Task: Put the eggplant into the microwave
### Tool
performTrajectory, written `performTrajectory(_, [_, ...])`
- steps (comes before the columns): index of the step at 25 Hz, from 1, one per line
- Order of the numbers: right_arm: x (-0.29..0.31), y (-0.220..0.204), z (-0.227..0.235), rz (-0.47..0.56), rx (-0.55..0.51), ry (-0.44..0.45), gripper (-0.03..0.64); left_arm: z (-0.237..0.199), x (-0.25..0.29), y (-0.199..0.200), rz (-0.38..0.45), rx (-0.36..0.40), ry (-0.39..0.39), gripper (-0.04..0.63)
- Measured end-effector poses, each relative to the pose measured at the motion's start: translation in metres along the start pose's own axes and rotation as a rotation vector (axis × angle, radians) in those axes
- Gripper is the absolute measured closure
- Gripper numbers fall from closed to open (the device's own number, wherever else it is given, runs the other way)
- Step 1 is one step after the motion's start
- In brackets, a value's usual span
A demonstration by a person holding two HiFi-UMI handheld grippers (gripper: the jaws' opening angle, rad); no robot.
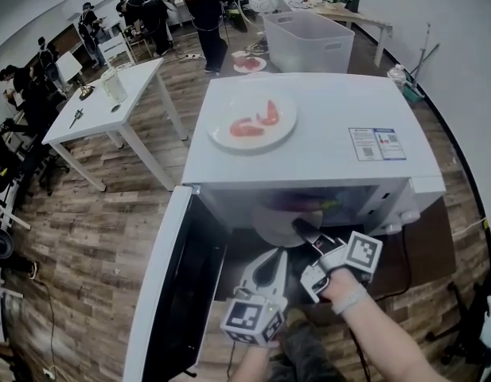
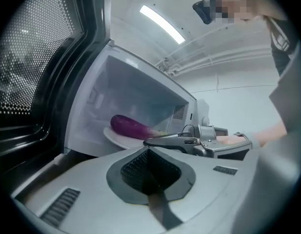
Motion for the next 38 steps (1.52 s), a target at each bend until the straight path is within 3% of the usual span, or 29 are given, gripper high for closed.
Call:
performTrajectory(3, [0.0,0.001,-0.003,-0.017,-0.026,0.014,0.589,-0.002,0.001,0.001,0.003,-0.015,0.004,0.595])
performTrajectory(12, [0.01,-0.011,-0.017,-0.175,-0.148,0.046,0.448,0.0,0.012,0.005,0.017,-0.041,-0.006,0.594])
performTrajectory(16, [0.009,-0.013,-0.017,-0.194,-0.169,0.044,0.448,-0.001,0.017,0.005,0.015,-0.049,-0.001,0.594])
performTrajectory(21, [-0.006,-0.014,-0.017,-0.216,-0.292,0.024,0.449,-0.004,0.02,0.006,0.006,-0.046,0.001,0.594])
performTrajectory(25, [-0.024,-0.013,-0.005,-0.229,-0.47,-0.105,0.474,-0.005,0.021,0.008,-0.013,-0.035,-0.001,0.594])
performTrajectory(27, [-0.026,-0.013,-0.01,-0.225,-0.59,-0.115,0.517,-0.006,0.021,0.008,-0.019,-0.03,-0.004,0.595])
performTrajectory(33, [-0.026,-0.022,-0.027,-0.217,-1.077,-0.178,0.612,-0.009,0.023,0.01,-0.028,-0.027,-0.007,0.594])
performTrajectory(35, [-0.023,-0.028,-0.031,-0.218,-1.153,-0.175,0.612,-0.01,0.024,0.01,-0.029,-0.029,-0.01,0.594])
performTrajectory(38, [-0.017,-0.031,-0.029,-0.218,-1.16,-0.188,0.612,-0.012,0.025,0.01,-0.03,-0.032,-0.009,0.595])
Point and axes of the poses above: the fingertips, and each gripper's own axes: x forward along the fingers, z to its right, y out of its top, the point moved 3 cm from there along -x, backward along the fingers, and after that the axes turned 4 degrees about -x, right-handed, at the moved point
